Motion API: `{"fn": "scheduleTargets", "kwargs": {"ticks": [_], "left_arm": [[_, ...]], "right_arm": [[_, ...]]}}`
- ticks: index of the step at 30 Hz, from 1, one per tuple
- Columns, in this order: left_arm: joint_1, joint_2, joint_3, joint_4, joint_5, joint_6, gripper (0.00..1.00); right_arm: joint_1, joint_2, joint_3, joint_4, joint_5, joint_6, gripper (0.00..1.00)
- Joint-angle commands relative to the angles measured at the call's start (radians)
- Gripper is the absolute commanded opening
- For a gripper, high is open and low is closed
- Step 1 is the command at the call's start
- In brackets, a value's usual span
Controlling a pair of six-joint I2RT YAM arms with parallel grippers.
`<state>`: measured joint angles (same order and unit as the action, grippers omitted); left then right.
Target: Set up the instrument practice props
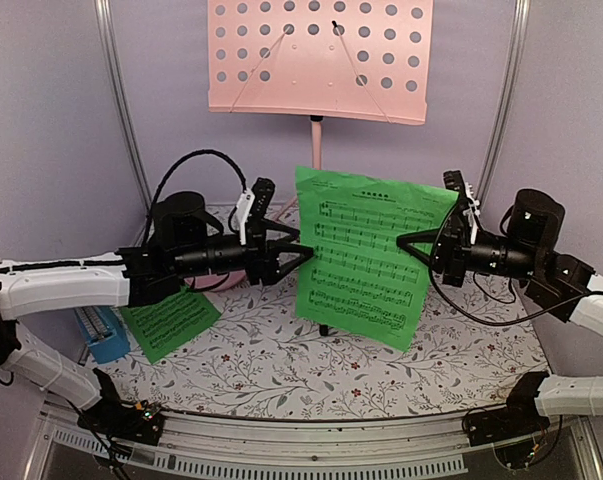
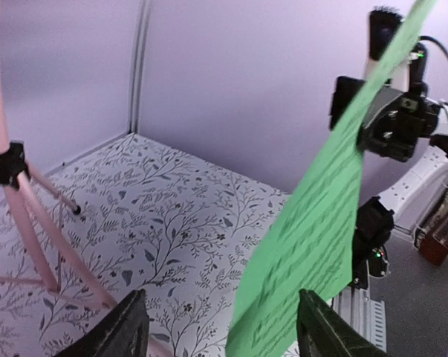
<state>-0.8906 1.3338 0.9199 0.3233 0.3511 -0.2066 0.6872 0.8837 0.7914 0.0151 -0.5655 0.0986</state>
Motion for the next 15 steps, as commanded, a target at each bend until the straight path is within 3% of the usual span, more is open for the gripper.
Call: {"fn": "scheduleTargets", "kwargs": {"ticks": [1,4,15], "left_arm": [[0.048,0.080,-0.091,0.127,-0.106,-0.091,0.72],[0.056,0.190,-0.089,0.179,-0.097,-0.108,0.76],[0.064,0.490,-0.068,0.393,-0.092,-0.228,0.76]], "right_arm": [[0.002,-0.028,0.073,-0.076,0.267,0.021,0.00],[0.001,-0.042,0.083,-0.091,0.325,0.023,0.00],[0.001,-0.058,0.129,-0.142,0.314,-0.016,0.00]]}}
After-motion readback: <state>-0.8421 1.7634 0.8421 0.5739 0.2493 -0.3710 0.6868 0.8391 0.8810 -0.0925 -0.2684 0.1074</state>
